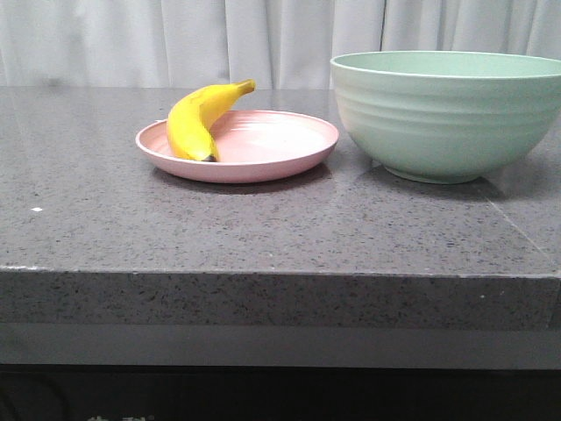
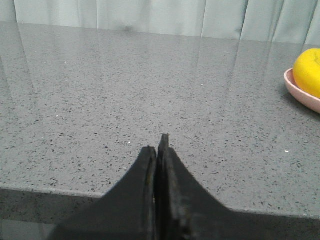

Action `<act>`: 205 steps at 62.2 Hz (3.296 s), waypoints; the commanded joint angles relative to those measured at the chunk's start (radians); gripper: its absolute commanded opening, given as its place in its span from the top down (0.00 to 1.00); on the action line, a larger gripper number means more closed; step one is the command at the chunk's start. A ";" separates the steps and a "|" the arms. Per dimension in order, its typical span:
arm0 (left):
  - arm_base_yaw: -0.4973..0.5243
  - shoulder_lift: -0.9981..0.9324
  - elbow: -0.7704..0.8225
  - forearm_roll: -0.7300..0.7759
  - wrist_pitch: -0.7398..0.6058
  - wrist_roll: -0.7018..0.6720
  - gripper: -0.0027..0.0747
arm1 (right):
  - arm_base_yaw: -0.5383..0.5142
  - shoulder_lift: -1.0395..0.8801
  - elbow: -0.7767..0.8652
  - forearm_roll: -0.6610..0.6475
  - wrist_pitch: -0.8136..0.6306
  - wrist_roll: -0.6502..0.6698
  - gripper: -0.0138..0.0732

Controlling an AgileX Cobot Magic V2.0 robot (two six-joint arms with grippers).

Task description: Transfer banana from pink plate to green bowl

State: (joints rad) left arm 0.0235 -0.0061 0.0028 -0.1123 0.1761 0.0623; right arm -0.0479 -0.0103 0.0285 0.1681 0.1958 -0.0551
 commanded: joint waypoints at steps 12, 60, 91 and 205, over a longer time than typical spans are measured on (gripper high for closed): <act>-0.001 -0.024 0.007 -0.004 -0.081 -0.002 0.99 | -0.003 -0.023 -0.005 -0.007 -0.076 -0.001 0.91; -0.001 -0.024 0.007 -0.004 -0.081 -0.002 0.99 | -0.003 -0.023 -0.005 -0.007 -0.076 -0.001 0.91; -0.001 -0.024 0.007 -0.004 -0.081 -0.002 0.99 | -0.003 -0.023 -0.005 -0.007 -0.076 -0.001 0.91; -0.001 0.487 -0.423 0.031 -0.141 -0.002 0.90 | -0.004 0.395 -0.514 0.012 0.072 -0.005 0.87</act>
State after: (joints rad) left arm 0.0235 0.4709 -0.3827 -0.0792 0.1283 0.0623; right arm -0.0479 0.3647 -0.4481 0.1769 0.3481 -0.0551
